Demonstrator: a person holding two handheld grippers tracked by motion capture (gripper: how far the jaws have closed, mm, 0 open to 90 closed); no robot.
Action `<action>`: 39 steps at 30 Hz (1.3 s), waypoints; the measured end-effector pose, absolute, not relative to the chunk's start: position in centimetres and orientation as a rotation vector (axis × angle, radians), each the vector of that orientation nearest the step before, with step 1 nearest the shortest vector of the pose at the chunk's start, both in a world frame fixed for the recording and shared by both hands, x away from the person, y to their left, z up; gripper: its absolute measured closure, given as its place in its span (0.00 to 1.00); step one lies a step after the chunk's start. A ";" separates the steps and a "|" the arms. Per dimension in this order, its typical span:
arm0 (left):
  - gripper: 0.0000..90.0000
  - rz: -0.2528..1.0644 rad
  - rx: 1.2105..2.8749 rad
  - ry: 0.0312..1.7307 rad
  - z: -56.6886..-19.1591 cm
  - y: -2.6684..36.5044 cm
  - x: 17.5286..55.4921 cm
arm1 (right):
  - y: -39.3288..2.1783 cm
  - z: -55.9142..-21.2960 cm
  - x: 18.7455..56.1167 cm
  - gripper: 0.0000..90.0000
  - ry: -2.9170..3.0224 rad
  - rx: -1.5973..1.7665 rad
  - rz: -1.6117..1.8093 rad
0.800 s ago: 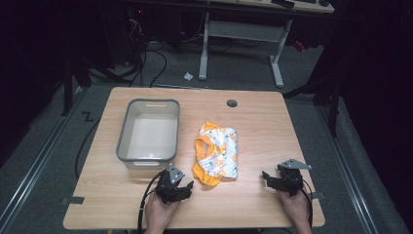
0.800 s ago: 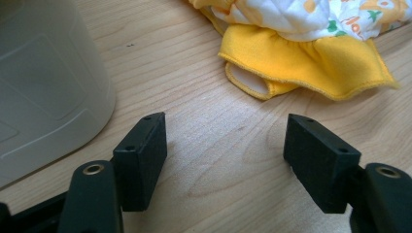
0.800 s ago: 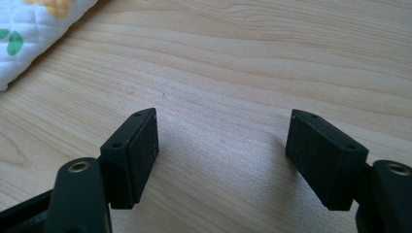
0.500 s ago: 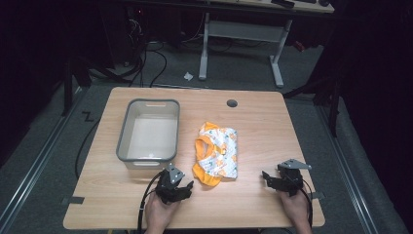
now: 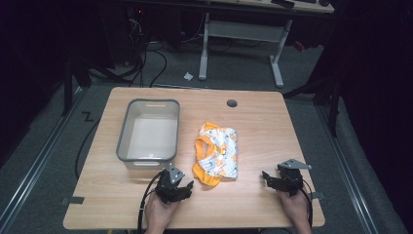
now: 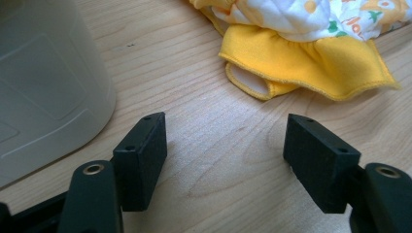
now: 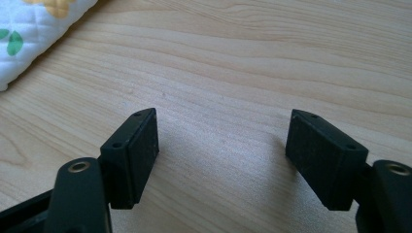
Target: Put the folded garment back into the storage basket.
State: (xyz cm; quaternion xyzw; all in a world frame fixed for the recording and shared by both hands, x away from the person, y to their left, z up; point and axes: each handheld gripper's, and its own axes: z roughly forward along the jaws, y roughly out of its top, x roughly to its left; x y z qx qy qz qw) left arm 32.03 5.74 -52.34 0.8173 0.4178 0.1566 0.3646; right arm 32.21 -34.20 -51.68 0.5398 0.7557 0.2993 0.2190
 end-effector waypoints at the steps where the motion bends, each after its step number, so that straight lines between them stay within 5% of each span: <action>1: 0.36 0.403 2.101 1.077 -52.3 5.7 32.0 | -34.2 -51.7 32.2 0.31 2.091 1.494 0.829; 39: 0.30 0.376 2.085 1.008 -50.4 4.5 31.8 | -34.2 -51.7 32.2 0.31 2.091 1.493 0.828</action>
